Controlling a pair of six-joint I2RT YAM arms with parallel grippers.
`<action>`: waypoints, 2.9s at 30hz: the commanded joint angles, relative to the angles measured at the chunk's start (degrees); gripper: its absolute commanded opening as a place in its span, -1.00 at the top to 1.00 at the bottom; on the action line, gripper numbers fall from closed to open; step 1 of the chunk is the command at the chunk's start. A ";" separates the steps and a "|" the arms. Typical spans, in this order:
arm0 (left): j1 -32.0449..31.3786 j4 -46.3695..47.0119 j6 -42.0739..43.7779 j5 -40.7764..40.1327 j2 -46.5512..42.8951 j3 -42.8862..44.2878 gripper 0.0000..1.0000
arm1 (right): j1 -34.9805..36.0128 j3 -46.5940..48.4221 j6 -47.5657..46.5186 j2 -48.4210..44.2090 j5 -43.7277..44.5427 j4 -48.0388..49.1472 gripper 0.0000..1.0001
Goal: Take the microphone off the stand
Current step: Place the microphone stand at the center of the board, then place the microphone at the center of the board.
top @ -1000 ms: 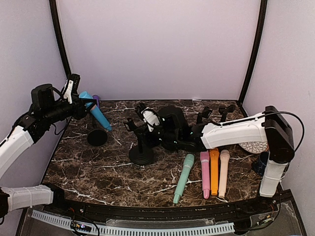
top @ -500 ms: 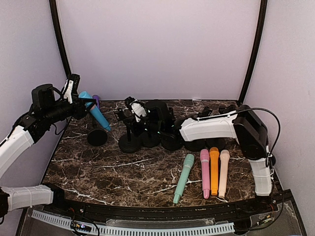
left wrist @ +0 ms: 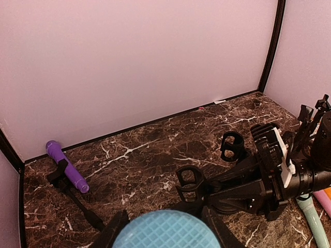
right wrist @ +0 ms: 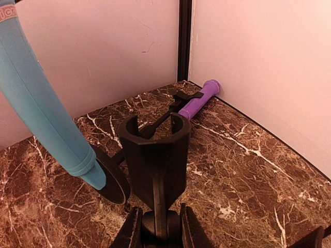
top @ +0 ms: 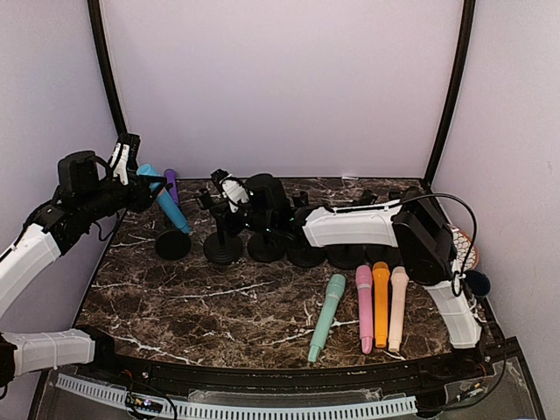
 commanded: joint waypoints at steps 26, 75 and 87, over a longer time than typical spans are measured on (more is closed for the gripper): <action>0.00 0.09 -0.56 0.74 1.51 0.38 1.00 | -1.86 8.79 -2.29 4.22 0.53 1.98 0.22; -29.54 -12.35 -29.82 9.16 31.03 6.33 1.00 | -5.53 -52.77 7.21 -47.78 -6.26 14.51 -0.49; -30.70 1.99 -34.48 7.07 42.90 8.55 0.59 | -5.53 -54.84 10.04 -50.74 -7.46 15.68 -0.50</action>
